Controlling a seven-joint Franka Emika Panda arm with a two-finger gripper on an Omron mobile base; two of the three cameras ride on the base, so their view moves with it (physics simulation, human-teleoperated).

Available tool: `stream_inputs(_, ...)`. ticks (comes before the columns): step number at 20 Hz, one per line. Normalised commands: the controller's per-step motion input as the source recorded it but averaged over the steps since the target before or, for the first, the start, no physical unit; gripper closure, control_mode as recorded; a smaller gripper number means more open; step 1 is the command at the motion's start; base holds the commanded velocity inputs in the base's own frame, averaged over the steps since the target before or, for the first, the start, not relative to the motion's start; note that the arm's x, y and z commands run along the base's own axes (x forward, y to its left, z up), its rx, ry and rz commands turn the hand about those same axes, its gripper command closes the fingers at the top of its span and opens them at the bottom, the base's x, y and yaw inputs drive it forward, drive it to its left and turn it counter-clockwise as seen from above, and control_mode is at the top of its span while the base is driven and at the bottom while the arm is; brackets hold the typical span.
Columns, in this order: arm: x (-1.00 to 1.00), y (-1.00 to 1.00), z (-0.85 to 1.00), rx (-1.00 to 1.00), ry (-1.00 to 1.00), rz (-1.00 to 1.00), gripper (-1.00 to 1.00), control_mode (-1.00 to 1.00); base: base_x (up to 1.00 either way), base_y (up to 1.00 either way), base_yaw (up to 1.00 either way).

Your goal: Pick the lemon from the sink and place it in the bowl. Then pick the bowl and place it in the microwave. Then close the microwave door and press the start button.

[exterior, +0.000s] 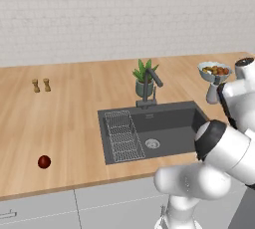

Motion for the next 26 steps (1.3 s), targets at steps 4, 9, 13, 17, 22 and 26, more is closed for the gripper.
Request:
stream_inputs(4, 0.08, -0.40, -0.12, 0.25, 0.03, 0.05, 1.00, -1.00, 0.00, 0.00, 0.00)
stream_inputs(9, 0.11, -0.20, -0.19, 0.18, 0.00, 0.08, 1.00, -1.00, 0.00, 0.00, 0.00)
stream_inputs(13, 0.26, -0.03, -0.21, 0.05, -0.02, 0.02, 1.00, -1.00, 0.00, 0.00, 0.00)
stream_inputs(17, 0.12, 0.06, -0.31, 0.00, -0.03, 0.00, 1.00, -1.00, 0.00, 0.00, 0.00)
stream_inputs(22, 0.16, -0.01, -0.39, 0.02, -0.07, 0.00, 1.00, -1.00, 0.00, 0.00, 0.00)
stream_inputs(26, 0.22, -0.04, -0.17, 0.04, -0.02, 0.00, 1.00, -1.00, 0.00, 0.00, 0.00)
